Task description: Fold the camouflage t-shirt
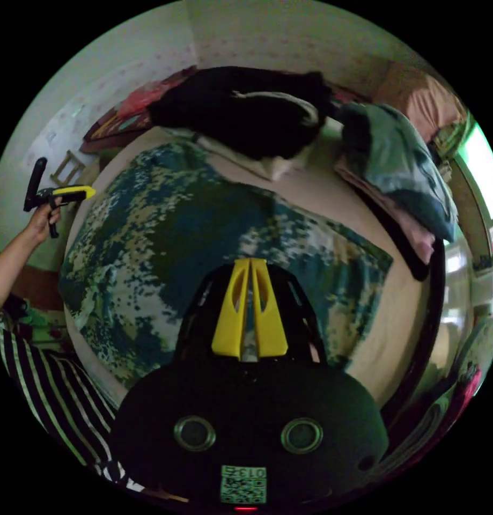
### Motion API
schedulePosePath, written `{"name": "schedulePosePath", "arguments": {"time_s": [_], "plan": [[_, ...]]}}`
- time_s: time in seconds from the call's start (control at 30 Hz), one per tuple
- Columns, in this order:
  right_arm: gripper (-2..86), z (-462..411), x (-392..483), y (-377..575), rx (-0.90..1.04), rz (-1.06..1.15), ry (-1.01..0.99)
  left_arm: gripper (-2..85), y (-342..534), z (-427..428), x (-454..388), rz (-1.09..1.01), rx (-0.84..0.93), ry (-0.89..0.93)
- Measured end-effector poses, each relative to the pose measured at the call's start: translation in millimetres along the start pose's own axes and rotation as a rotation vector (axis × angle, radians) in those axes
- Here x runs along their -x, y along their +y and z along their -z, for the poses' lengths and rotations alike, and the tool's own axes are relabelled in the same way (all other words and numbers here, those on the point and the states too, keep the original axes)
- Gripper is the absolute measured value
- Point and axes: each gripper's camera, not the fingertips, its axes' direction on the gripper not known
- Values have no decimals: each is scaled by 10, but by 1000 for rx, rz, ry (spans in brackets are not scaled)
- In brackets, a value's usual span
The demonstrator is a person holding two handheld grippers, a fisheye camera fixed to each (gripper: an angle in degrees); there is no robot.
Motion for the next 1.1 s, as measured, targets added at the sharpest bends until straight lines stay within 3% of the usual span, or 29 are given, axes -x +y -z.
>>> {"name": "schedulePosePath", "arguments": {"time_s": [0.23,0.53,0.67,0.9,1.1], "plan": [[73,184,-1402,154,26,-98,106,90,-1173,-245,-299,-238,63,-45],[81,11,-2014,69,202,61,18,115,-1934,-500,-337,-279,219,-54],[37,101,-2044,158,208,69,-2,24,-1957,-477,-309,-244,263,-63],[14,652,-1923,615,77,88,79,6,-1589,131,-320,-275,64,8],[9,1205,-1641,1386,-43,78,140,4,-743,806,-301,-292,-70,60]]}}
